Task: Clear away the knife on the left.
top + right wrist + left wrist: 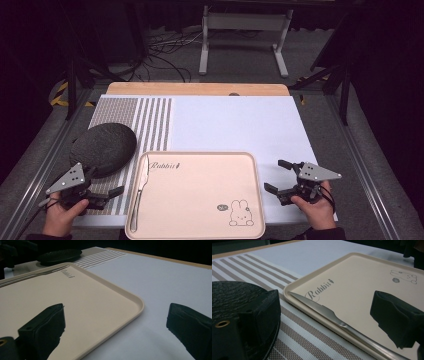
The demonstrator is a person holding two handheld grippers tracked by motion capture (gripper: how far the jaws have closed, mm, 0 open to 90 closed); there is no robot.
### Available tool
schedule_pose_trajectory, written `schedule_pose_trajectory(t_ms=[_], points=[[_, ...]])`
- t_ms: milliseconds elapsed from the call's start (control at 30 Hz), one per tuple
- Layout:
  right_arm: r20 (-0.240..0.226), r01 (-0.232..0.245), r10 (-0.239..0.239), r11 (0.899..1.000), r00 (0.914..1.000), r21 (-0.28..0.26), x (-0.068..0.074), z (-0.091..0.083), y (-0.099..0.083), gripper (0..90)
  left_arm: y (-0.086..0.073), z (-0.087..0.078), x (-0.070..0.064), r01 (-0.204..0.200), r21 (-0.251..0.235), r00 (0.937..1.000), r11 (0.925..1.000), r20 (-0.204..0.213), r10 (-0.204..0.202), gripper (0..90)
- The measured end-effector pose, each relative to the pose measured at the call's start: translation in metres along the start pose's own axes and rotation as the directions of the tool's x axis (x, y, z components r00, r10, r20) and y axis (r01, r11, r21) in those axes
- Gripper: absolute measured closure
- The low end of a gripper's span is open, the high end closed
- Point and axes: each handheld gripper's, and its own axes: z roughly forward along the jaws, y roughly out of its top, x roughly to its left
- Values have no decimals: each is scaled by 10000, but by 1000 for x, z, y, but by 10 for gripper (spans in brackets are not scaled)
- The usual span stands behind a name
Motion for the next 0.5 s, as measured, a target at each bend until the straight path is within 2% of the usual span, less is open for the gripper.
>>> schedule_pose_trajectory(t_ms=[167,300,500], points=[[-9,-20,20,10000,10000,13,0,1,-1,31,-6,0,0,-123,270,9990,9996,-434,134,96],[6,-22,22,10000,10000,-3,0,1,-1,31,-7,0,1,-42,242,9992,9997,-403,52,88],[44,-45,45,10000,10000,-55,0,0,-1,31,-7,-2,2,437,-143,9985,9989,-309,-442,62]])
